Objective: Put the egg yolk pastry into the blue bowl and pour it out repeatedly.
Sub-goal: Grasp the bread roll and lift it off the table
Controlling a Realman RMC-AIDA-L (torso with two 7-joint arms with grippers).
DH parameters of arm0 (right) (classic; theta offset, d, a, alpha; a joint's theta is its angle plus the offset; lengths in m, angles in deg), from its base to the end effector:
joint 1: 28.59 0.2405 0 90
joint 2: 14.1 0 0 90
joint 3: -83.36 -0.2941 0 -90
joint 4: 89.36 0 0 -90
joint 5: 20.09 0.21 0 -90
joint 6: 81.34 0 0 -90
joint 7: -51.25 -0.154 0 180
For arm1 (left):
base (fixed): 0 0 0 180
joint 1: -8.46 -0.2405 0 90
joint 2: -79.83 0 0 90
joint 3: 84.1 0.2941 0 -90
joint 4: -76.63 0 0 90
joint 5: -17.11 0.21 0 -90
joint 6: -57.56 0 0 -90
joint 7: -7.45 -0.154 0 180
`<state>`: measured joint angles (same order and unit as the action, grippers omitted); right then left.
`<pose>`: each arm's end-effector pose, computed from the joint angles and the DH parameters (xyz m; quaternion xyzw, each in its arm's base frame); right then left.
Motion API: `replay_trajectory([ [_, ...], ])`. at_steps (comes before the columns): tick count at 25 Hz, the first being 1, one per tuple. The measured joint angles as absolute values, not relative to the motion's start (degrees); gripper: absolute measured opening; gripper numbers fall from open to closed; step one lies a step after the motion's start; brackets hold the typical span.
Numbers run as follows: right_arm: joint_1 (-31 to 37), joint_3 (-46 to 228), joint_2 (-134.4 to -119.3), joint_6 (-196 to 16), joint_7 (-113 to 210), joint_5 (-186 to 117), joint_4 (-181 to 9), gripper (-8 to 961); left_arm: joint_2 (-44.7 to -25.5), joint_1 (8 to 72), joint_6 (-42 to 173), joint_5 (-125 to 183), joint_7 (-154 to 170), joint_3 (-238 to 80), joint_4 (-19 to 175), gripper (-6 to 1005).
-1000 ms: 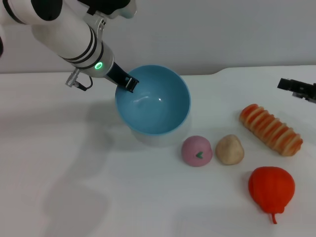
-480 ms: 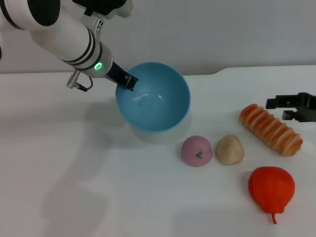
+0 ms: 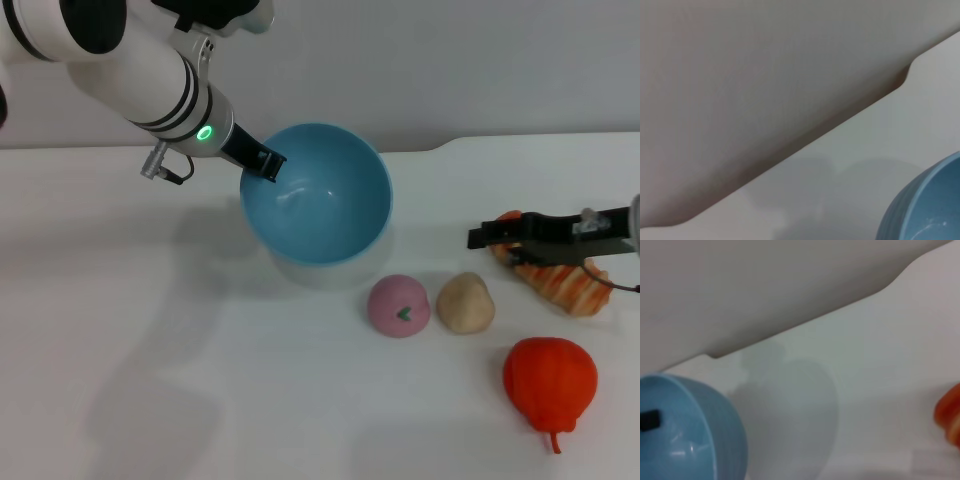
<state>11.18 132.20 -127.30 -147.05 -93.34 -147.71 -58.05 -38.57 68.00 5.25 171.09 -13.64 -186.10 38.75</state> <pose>0.3126 0.4228 -0.0202 -0.7279 0.6522 0.1180 0.1760 -0.1664 0.4985 -0.0732 -0.8736 -0.3489 0.1081 0.3215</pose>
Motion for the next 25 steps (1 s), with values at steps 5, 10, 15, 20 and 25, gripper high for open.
replay_trajectory([
  [5, 12.4, 132.6, -127.86, -146.2, -93.5, -148.7, -60.9, 651, -38.62, 67.8, 5.9, 171.1, -13.6, -186.0, 38.6, -1],
  [10, 12.6, 132.6, -127.86, -146.1, -94.5, -150.3, -62.0, 647, -38.64, 67.8, 6.3, 171.0, -13.6, -186.0, 38.8, -1],
  [15, 12.4, 132.6, -127.89, -144.8, -94.7, -150.3, -62.7, 643, -38.62, 67.8, 6.4, 171.0, -13.6, -185.9, 38.7, -1],
  [20, 12.6, 132.6, -128.80, -141.4, -94.5, -150.3, -64.3, 638, -38.64, 68.0, 6.7, 171.0, -13.6, -185.9, 38.7, -1],
  [25, 12.7, 132.6, -130.20, -138.1, -94.3, -150.3, -65.0, 634, -38.67, 68.1, 6.8, 171.0, -13.6, -185.9, 38.6, -1],
])
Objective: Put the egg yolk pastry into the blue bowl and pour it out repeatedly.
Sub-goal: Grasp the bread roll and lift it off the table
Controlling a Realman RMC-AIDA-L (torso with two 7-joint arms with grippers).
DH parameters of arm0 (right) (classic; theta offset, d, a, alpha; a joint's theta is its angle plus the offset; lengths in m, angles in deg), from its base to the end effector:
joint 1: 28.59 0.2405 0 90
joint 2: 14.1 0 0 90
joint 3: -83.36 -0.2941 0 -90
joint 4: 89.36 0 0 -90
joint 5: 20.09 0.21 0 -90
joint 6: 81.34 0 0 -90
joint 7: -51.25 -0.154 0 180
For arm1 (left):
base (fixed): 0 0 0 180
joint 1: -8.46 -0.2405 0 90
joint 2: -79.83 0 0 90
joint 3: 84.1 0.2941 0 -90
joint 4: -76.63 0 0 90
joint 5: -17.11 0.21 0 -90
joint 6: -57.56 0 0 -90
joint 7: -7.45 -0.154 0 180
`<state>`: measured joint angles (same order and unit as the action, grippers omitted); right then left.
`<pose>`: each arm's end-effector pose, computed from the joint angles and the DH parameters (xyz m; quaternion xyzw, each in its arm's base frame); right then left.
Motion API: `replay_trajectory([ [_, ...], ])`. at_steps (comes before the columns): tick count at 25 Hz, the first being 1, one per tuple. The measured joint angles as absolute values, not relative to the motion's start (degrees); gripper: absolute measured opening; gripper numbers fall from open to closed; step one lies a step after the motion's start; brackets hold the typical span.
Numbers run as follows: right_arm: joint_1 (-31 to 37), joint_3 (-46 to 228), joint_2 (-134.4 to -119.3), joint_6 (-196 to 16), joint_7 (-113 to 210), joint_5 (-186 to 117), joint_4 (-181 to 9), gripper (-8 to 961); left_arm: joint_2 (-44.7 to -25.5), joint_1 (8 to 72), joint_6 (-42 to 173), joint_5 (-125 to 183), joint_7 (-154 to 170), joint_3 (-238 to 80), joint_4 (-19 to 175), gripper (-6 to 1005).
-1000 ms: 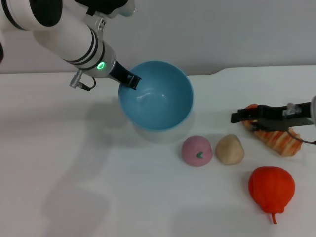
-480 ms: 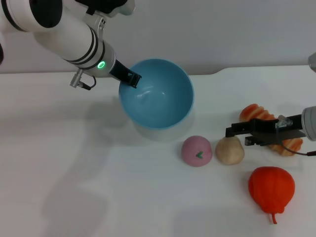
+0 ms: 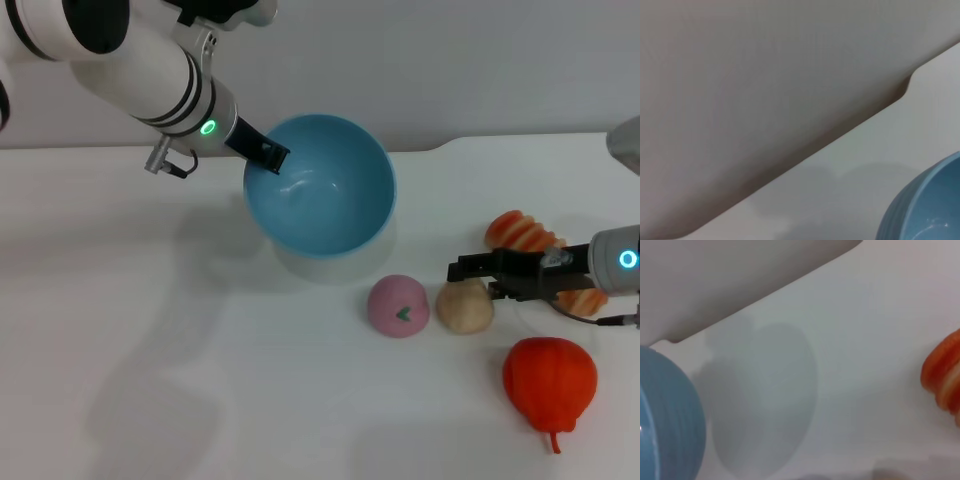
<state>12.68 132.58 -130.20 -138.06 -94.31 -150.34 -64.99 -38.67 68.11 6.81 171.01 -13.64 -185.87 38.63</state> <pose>0.3228 0.4148 -0.0620 -0.7017 0.6793 0.0951 0.1927 -0.1624 0.5017 -0.0732 -0.8747 -0.3417 0.0984 0.3293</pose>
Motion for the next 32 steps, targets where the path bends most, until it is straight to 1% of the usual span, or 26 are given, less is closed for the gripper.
replay_trajectory([
  [7, 12.8, 132.6, -130.26, -138.0, -94.3, -150.3, -66.0, 628, -38.66, 67.9, 6.9, 171.0, -13.6, -185.9, 38.5, -1],
  [11, 13.1, 133.5, -129.84, -138.4, -94.3, -150.8, -67.0, 625, -38.64, 67.8, 7.2, 171.0, -13.6, -185.9, 38.5, -1],
  [18, 13.0, 135.8, -130.09, -138.1, -94.2, -151.1, -66.7, 619, -38.64, 67.7, 7.6, 170.9, -13.6, -185.8, 38.7, 0],
  [24, 12.1, 136.0, -130.30, -139.0, -94.2, -151.1, -65.5, 423, -38.64, 67.6, 7.6, 170.9, -13.6, -185.8, 38.7, -1],
  [29, 9.7, 135.7, -131.11, -143.8, -93.5, -150.3, -59.8, 349, -38.64, 67.6, 7.5, 170.9, -13.6, -185.6, 38.8, 0],
  [32, 7.1, 135.6, -131.63, -149.0, -93.4, -148.2, -52.0, 325, -38.64, 67.6, 7.4, 170.9, -13.6, -185.6, 38.7, 0],
])
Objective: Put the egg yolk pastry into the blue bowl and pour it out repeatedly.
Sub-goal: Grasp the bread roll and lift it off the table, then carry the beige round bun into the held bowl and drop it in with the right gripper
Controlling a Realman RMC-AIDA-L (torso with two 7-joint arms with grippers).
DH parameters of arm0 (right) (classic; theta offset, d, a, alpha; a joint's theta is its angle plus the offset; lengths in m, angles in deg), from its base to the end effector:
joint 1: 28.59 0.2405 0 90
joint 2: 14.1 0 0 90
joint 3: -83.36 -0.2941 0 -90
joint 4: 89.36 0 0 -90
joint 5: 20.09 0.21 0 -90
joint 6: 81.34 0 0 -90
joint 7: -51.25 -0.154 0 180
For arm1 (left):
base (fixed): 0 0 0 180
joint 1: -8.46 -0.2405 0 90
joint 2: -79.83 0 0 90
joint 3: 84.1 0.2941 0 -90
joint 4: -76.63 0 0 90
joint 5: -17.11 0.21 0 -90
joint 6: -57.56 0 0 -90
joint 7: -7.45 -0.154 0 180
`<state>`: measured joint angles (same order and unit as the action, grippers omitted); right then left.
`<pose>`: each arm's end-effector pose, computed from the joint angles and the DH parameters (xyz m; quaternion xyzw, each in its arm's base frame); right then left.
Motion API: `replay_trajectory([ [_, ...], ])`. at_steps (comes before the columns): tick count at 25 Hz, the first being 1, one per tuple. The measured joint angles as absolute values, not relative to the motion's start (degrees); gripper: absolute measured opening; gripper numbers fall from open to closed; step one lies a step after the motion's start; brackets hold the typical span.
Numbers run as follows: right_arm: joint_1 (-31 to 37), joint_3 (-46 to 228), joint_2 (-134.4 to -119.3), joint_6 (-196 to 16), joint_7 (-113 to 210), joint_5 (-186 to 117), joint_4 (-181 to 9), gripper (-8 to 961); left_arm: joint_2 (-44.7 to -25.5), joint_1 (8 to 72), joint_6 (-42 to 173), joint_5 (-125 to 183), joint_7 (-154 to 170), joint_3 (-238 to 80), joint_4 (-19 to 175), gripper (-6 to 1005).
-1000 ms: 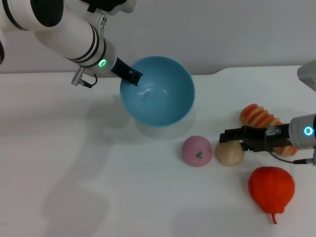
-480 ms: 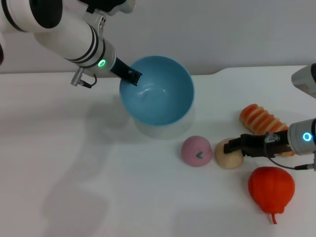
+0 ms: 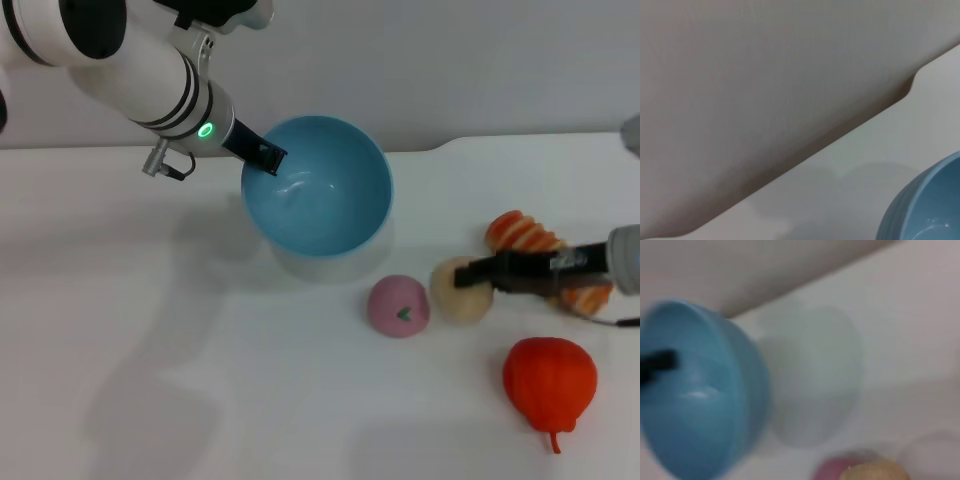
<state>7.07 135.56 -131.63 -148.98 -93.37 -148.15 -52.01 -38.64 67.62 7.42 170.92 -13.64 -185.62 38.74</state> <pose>0.3093 0.3971 -0.0467 -0.7421 0.6439 0.1049 0.1536 -0.1663 0.5013 -0.0732 -0.8734 -0.3431 0.0977 0.3317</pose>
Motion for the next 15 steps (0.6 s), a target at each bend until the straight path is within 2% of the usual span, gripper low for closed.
replay_trajectory([
  [7, 6.1, 136.1, -131.69, -157.6, -93.2, -141.5, -40.5, 248, -38.65, 68.5, 5.4, 170.5, -13.6, -185.6, 38.7, -1],
  [15, 11.5, 136.3, -132.22, -158.2, -89.2, -138.5, -41.2, 214, -38.75, 68.4, 3.2, 165.5, -13.6, -181.2, 38.7, 0],
])
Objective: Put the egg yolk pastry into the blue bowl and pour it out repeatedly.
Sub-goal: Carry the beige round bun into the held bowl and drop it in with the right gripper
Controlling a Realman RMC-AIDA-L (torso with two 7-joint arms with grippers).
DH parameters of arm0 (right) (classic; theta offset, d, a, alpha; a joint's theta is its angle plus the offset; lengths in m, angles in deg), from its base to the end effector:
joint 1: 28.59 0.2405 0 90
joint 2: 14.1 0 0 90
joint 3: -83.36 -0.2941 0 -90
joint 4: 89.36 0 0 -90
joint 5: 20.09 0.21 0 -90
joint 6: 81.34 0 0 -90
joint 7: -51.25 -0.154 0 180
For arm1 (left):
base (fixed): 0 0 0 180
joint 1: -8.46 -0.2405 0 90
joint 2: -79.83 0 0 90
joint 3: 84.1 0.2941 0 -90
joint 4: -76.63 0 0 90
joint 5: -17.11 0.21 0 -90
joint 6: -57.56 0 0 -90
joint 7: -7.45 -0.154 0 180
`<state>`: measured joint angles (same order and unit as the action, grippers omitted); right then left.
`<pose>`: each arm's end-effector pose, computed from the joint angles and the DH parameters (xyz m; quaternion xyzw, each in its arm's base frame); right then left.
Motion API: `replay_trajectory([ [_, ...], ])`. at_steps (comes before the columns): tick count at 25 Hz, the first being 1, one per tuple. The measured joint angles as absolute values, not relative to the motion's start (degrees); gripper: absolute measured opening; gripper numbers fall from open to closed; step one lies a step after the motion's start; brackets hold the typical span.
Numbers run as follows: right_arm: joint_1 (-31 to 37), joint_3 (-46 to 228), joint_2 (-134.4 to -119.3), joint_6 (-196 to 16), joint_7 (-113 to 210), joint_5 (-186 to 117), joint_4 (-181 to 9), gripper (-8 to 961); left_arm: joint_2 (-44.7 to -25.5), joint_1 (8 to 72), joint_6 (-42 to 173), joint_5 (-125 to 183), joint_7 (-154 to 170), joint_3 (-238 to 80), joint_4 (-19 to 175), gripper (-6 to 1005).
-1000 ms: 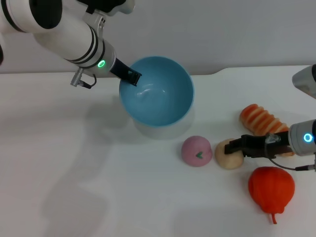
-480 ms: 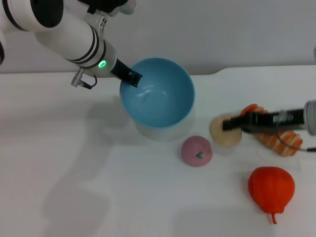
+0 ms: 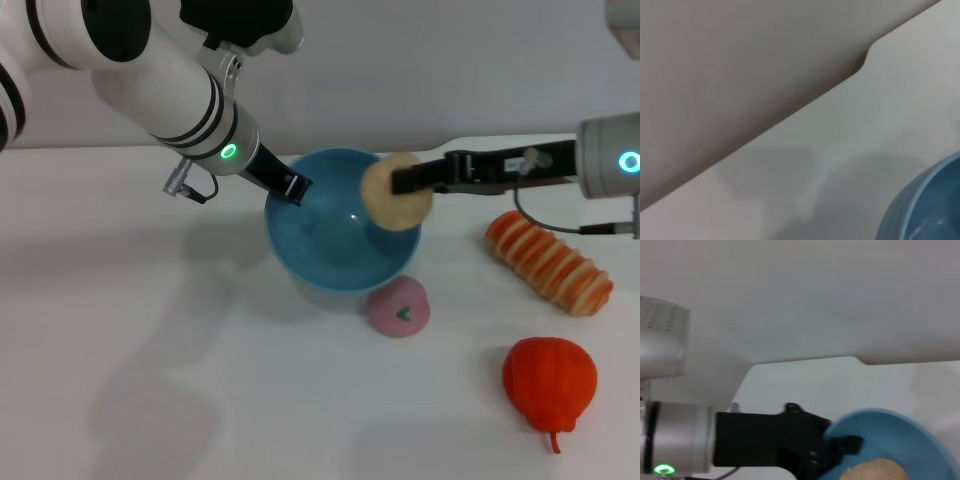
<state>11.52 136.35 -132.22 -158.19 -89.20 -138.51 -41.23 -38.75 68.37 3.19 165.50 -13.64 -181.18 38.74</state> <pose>0.2153 0.4260 -0.0216 -0.8247 0.5251 0.1854 0.0990 -0.1570 0.4848 -0.0910 -0.8871 -0.3473 0.1146 0.2818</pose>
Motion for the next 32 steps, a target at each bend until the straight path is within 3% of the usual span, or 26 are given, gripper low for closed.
replay_trajectory([
  [12, 15.7, 135.1, -132.02, -155.3, -82.0, -133.1, -51.7, 196, -38.74, 67.6, 3.6, 163.0, -13.6, -180.5, 38.8, -1],
  [17, 14.3, 134.9, -131.81, -156.2, -81.3, -132.1, -50.8, 252, -38.63, 67.5, 4.0, 162.9, -13.6, -180.5, 38.7, 0],
  [20, 14.2, 135.1, -131.80, -156.9, -80.4, -132.0, -50.6, 468, -38.60, 67.2, 4.1, 162.9, -13.6, -180.5, 38.7, 0],
  [26, 13.4, 133.2, -132.00, -156.9, -77.9, -131.3, -50.0, 590, -38.50, 66.6, 4.7, 162.9, -13.6, -180.7, 38.6, -1],
  [32, 12.1, 129.3, -131.47, -156.3, -67.4, -128.3, -49.8, 586, -38.47, 66.2, 6.3, 162.9, -13.6, -180.5, 38.6, -1],
])
